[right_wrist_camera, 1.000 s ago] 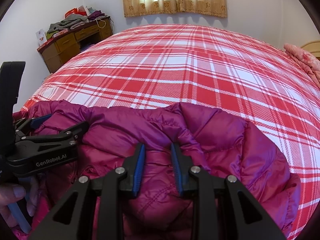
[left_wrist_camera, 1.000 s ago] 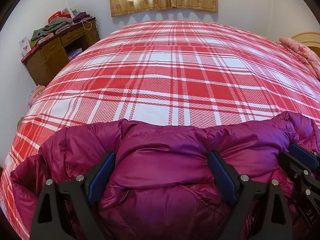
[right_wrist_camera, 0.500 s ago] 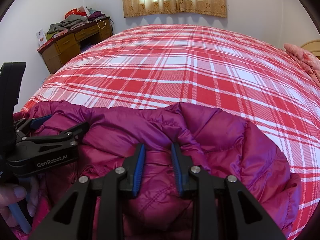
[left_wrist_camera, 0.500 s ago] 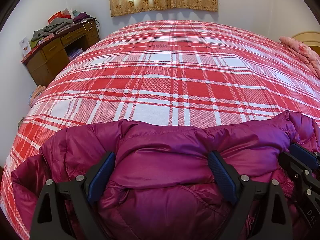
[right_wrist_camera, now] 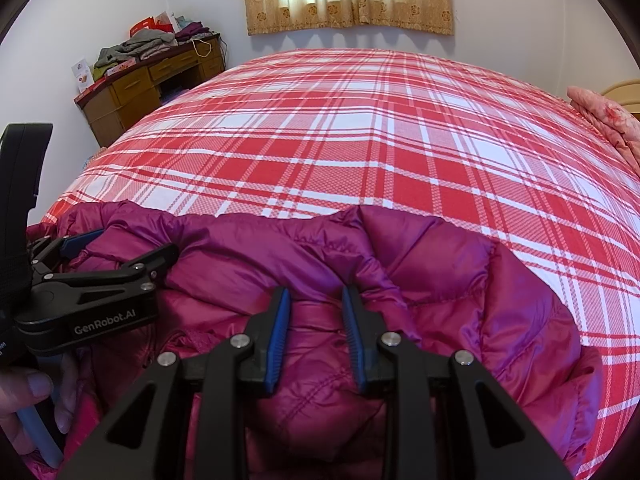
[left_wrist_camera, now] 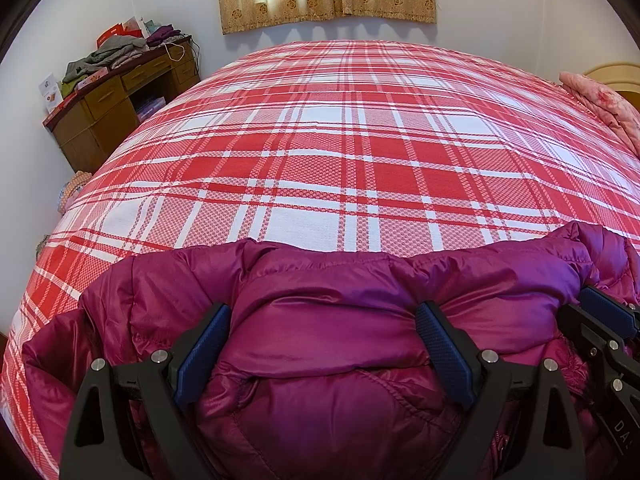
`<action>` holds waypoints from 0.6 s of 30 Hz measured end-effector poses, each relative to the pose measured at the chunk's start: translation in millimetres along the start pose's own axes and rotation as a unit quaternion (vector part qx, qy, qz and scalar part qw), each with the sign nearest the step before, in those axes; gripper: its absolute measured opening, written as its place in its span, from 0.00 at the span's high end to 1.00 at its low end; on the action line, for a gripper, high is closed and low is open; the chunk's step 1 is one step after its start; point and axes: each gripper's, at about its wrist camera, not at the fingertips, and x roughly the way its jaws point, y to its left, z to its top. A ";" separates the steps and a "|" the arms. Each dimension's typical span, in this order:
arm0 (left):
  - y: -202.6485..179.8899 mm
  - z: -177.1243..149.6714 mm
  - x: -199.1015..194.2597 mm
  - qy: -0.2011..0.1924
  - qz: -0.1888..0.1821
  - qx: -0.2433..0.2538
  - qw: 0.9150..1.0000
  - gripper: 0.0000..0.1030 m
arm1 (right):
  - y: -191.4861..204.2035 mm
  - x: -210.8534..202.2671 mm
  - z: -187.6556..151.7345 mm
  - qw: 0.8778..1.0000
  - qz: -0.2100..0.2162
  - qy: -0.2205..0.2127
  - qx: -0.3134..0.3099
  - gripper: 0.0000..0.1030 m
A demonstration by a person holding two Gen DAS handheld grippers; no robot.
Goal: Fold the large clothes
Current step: 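Hold the hem with both grippers and fold it over the jacket body, then open both grippers and withdraw them from the folded jacket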
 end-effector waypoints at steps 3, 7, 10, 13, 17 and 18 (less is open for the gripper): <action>-0.8 0.1 0.0 0.000 0.000 0.000 1.000 0.09 | 0.1 0.0 -0.1 1.000 0.000 0.000 0.000 0.71; -1.8 3.4 1.0 0.005 0.008 0.004 1.000 0.06 | 0.0 0.8 1.6 1.000 0.001 0.002 0.001 0.71; 5.3 12.3 -9.6 0.022 0.009 0.009 1.000 0.06 | 2.6 -5.8 4.4 1.000 0.025 0.011 -0.013 0.49; 21.3 16.2 -59.5 -0.024 0.009 0.014 1.000 0.06 | 1.5 -35.4 1.6 1.000 0.019 0.011 -0.020 0.45; 52.6 -11.0 -142.1 -0.077 -0.015 0.010 0.997 0.06 | -14.0 -96.9 -18.4 0.999 0.038 -0.013 -0.009 0.32; 63.8 -28.2 -167.2 -0.090 -0.027 0.010 0.995 0.06 | -19.4 -112.2 -27.8 0.999 0.044 -0.015 -0.003 0.28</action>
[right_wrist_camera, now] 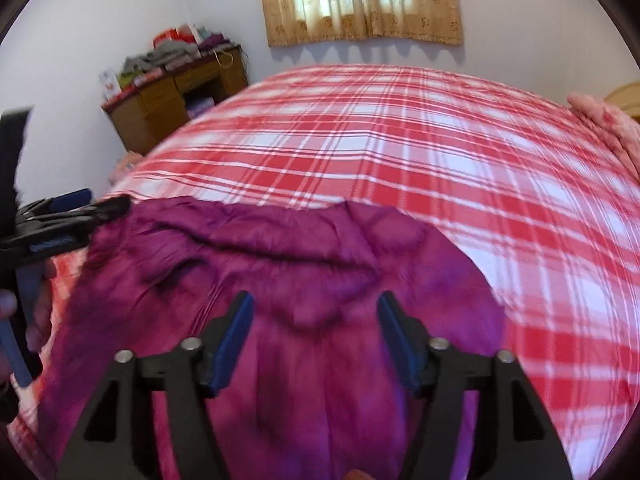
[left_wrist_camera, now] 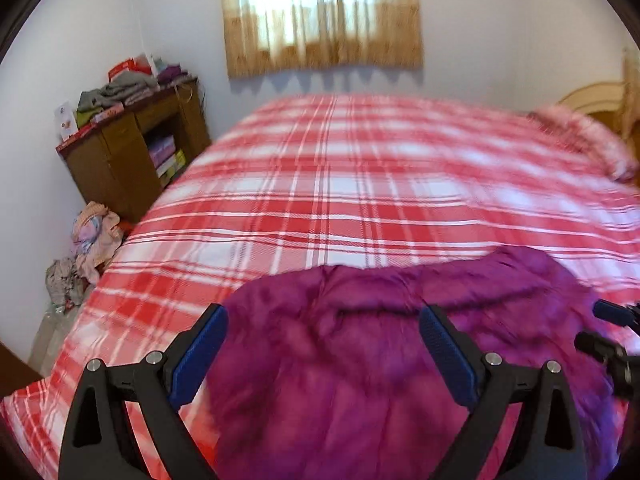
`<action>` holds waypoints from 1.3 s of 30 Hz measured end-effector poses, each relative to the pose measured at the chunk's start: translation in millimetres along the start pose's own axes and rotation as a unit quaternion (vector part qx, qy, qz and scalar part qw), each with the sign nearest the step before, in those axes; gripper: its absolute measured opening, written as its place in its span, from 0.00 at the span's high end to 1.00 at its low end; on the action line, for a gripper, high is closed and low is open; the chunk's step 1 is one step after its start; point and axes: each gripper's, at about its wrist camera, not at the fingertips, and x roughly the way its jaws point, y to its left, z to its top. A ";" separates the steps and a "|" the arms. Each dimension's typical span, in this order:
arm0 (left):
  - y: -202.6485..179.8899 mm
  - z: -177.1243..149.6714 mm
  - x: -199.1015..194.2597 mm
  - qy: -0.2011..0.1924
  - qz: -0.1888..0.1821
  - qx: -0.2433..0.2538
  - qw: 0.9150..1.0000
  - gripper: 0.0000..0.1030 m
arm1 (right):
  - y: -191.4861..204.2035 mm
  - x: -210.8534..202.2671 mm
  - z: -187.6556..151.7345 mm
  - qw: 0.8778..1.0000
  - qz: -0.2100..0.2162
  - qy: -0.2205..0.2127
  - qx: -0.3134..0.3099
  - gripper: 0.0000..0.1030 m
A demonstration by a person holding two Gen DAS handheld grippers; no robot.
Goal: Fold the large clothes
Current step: 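Open both grippers and withdraw them from the folded jacket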
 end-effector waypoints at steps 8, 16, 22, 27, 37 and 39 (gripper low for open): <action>43.2 -105.2 -106.4 0.005 0.032 0.021 0.999 0.06 | -14.2 -104.9 -105.0 0.999 0.011 0.022 0.031 0.20; 80.1 -200.2 -151.7 0.045 0.042 0.002 0.998 0.06 | -21.6 -171.2 -185.7 0.998 -0.019 0.021 0.060 0.18; 89.5 -248.8 -171.4 0.062 0.037 -0.012 0.997 0.06 | -12.7 -193.3 -239.4 0.996 -0.039 0.039 0.077 0.18; 92.4 -279.6 -179.9 0.077 0.028 -0.022 0.996 0.06 | -0.4 -201.4 -273.2 0.995 -0.041 0.049 0.080 0.18; 84.8 -291.4 -194.4 0.077 0.002 -0.015 0.997 0.06 | 17.1 -226.3 -314.6 0.994 -0.037 0.054 0.087 0.18; 80.8 -298.2 -187.8 0.088 0.000 -0.010 0.996 0.06 | 17.7 -224.4 -313.8 0.994 -0.035 0.048 0.095 0.18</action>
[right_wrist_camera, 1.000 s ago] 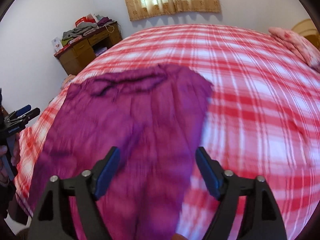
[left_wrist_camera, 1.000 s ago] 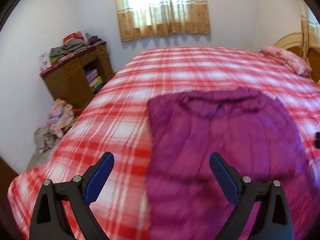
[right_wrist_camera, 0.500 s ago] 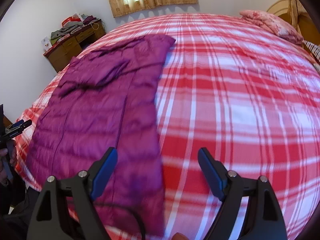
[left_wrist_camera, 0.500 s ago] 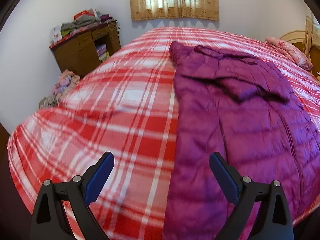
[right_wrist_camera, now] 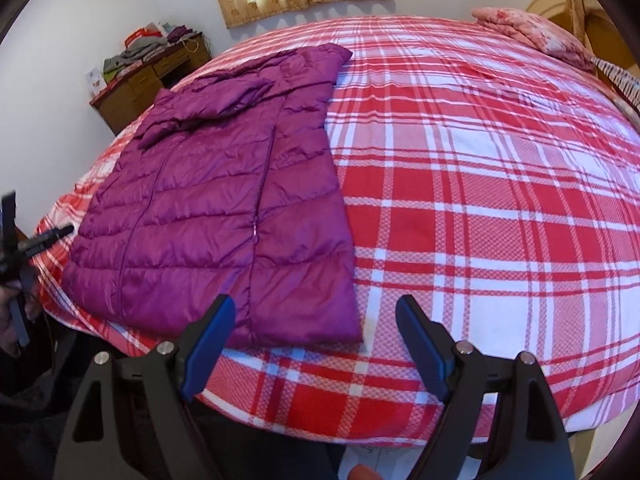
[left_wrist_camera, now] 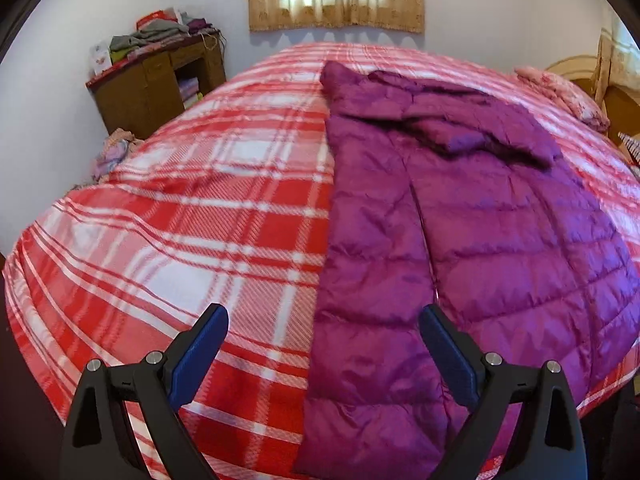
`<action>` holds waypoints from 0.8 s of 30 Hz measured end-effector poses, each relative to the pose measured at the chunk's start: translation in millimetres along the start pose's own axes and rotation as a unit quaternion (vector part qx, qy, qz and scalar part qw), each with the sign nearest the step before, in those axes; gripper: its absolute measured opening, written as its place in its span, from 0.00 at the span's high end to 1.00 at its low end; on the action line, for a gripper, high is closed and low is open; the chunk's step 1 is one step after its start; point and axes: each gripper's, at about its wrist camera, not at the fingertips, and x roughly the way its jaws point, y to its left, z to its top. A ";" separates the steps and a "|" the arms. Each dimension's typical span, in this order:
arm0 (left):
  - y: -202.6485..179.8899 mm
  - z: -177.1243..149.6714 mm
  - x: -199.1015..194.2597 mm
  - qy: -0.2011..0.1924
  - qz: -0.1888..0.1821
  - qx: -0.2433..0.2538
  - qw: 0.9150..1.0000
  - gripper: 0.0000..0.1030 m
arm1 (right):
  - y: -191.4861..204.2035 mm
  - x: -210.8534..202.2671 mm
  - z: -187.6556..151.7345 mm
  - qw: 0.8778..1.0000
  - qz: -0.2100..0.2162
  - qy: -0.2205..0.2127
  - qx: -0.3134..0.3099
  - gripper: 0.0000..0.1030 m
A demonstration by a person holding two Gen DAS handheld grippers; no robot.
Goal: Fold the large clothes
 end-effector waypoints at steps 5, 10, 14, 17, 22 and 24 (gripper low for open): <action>-8.6 -13.5 17.7 0.026 -0.002 0.013 1.000 0.06 | 1.8 20.7 0.6 1.000 0.000 0.006 0.011 0.17; -23.0 -18.2 14.0 0.023 -0.059 0.034 0.997 0.56 | 10.1 23.0 -2.3 1.000 -0.001 -0.002 -0.003 0.49; -34.7 -16.4 -2.4 0.005 -0.078 0.064 0.995 0.92 | 8.3 17.7 -2.4 0.999 0.044 -0.008 0.013 0.88; -29.6 -5.4 -31.9 -0.037 -0.094 0.058 0.993 0.94 | 12.6 -3.8 1.8 0.997 0.060 -0.044 0.008 0.91; -11.5 14.4 -105.3 -0.118 -0.133 0.040 0.983 0.95 | 16.6 -59.8 15.4 0.990 0.081 -0.119 0.010 0.92; -6.2 18.9 -131.1 -0.141 -0.142 0.035 0.979 0.95 | 19.1 -89.6 19.8 0.984 0.088 -0.153 0.009 0.92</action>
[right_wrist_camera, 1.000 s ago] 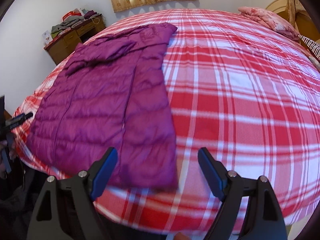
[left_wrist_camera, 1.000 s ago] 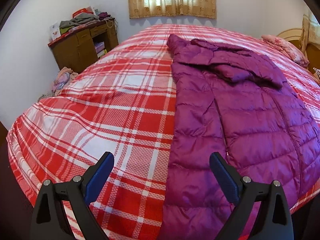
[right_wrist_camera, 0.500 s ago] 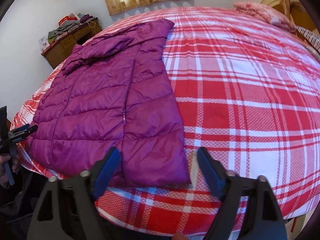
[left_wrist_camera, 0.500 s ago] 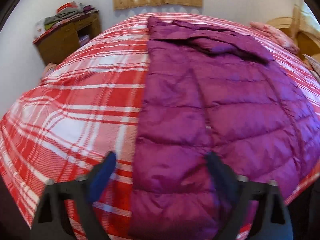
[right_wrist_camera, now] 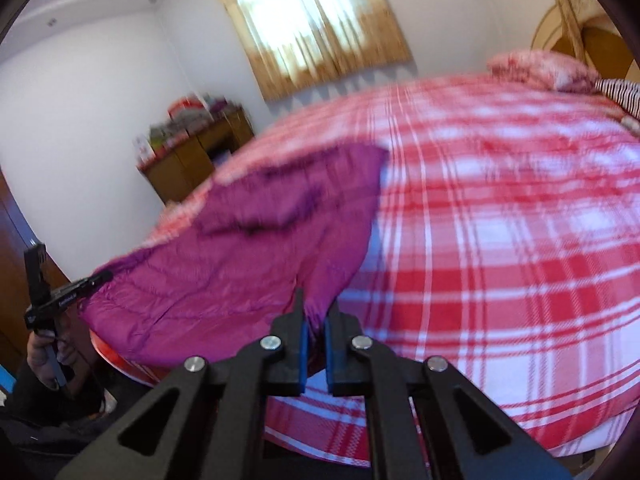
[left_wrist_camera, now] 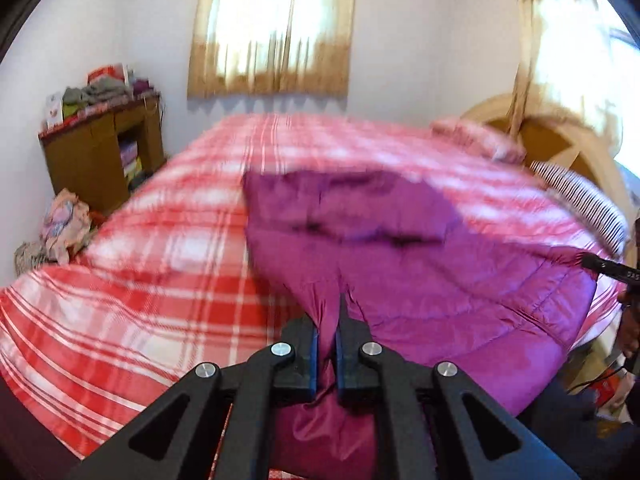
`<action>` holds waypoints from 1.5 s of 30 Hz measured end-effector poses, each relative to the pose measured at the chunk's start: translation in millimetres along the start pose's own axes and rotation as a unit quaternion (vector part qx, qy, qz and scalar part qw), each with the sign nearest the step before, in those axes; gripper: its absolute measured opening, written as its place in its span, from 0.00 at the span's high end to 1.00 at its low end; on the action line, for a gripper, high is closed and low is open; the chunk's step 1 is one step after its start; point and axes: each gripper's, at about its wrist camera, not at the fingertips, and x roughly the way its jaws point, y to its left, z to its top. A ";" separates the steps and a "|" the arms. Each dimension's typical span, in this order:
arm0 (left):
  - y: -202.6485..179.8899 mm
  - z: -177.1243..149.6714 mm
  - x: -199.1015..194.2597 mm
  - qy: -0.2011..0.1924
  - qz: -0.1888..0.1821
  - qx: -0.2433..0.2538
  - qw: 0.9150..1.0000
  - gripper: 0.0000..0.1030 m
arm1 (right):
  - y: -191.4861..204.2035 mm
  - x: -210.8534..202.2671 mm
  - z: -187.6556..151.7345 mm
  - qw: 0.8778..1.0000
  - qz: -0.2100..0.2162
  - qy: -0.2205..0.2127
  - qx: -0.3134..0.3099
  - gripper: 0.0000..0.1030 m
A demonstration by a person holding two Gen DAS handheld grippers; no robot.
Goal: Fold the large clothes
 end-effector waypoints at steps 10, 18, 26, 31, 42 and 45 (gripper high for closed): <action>-9.0 44.7 -13.9 -0.045 0.011 0.055 0.997 0.95 | 33.1 -45.4 66.3 0.993 0.026 -0.113 -0.024 0.92; 42.3 86.2 112.6 -0.015 0.044 0.010 0.999 0.90 | -1.3 87.0 141.0 0.995 -0.009 -0.096 0.021 0.92; 86.5 114.2 135.8 -0.098 0.134 -0.064 0.984 0.08 | -37.8 162.0 156.9 0.995 -0.047 -0.060 0.058 0.92; 81.1 129.5 162.8 -0.098 0.216 -0.070 0.969 0.08 | -43.2 219.0 170.4 0.994 -0.088 -0.040 0.054 0.92; 29.3 129.0 185.6 -0.103 0.311 -0.047 0.944 0.08 | -10.2 244.0 172.2 0.986 -0.161 -0.046 0.013 0.32; 4.2 125.6 192.1 -0.114 0.299 -0.016 0.947 0.08 | 20.7 233.2 168.5 0.988 -0.144 -0.049 -0.011 0.32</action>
